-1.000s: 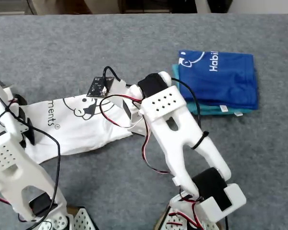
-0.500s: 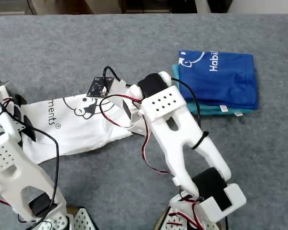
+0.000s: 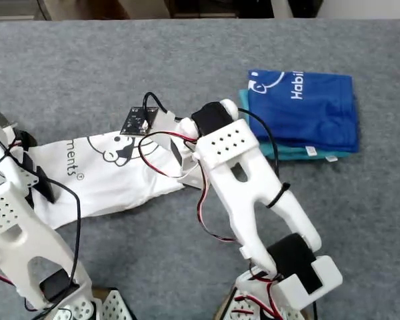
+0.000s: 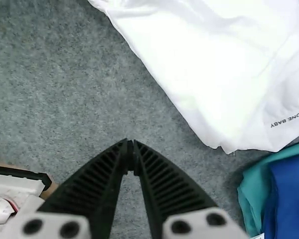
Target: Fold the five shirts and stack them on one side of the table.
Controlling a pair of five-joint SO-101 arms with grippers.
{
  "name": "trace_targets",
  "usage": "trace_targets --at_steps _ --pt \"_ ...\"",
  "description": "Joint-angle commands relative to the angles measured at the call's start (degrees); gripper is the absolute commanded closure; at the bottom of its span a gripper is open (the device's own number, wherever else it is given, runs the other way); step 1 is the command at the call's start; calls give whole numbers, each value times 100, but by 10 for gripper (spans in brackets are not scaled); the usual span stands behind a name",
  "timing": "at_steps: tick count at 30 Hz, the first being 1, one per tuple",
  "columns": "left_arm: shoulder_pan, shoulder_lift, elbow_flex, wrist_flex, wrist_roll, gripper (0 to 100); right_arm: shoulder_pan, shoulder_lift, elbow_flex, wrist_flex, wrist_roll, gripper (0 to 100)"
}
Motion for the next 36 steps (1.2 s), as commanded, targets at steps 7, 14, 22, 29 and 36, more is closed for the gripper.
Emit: trace_targets --at_steps 7,14,22,29,36 --pt "-26 259 -167 44 255 944 -57 -295 -22 -62 -35 997" --pt "-35 259 -440 53 246 981 -57 -295 -66 -62 -44 997" --pt "774 -1288 457 70 246 981 251 -1200 -66 -378 -44 997" --pt "2365 -3073 1653 53 440 981 884 -2633 -66 -1081 -229 997" --pt "3833 -3442 1327 53 1793 981 1560 -3310 -13 -1143 -448 997"
